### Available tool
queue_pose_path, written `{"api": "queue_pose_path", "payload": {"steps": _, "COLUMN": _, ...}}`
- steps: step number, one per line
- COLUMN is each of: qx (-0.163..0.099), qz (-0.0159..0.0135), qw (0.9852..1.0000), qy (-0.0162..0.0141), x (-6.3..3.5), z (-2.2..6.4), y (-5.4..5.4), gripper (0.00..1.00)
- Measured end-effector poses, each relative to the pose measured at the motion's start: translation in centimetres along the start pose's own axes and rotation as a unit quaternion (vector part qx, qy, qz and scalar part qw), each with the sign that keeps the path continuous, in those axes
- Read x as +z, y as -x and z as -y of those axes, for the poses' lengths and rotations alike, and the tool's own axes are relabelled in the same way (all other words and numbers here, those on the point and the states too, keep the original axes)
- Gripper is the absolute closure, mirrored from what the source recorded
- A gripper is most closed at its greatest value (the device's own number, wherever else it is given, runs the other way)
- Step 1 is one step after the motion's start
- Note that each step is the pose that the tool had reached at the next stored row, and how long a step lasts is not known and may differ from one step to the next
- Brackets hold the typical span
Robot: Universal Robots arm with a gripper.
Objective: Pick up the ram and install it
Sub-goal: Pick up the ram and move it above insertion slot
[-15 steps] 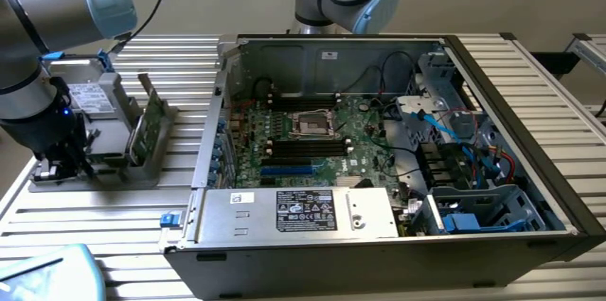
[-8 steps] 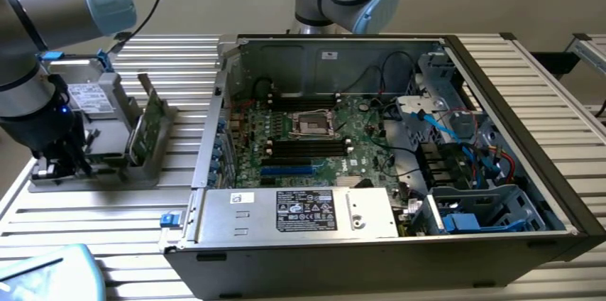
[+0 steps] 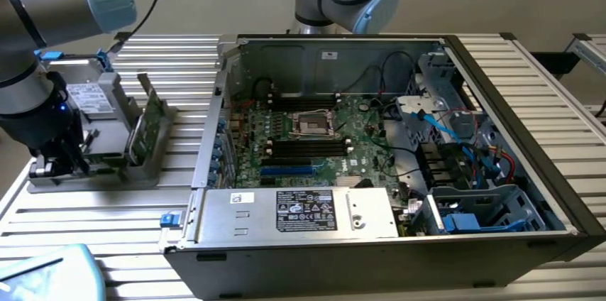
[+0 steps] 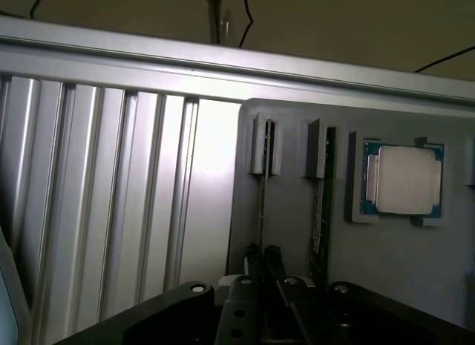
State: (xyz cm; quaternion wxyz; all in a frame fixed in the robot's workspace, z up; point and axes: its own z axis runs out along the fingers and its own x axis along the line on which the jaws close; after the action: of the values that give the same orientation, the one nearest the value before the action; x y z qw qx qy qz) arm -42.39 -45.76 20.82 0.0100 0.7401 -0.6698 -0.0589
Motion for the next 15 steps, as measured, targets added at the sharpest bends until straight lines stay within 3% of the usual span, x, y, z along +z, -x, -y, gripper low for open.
{"api": "queue_pose_path", "payload": {"steps": 6, "qx": 0.0, "qz": 0.0006, "qw": 1.0, "qy": 0.0053, "x": -0.7, "z": 0.1, "y": 0.0, "gripper": 0.87}}
{"api": "queue_pose_path", "payload": {"steps": 15, "qx": 0.0, "qz": 0.0006, "qw": 1.0, "qy": 0.006, "x": -0.68, "z": 0.11, "y": -0.01, "gripper": 0.87}}
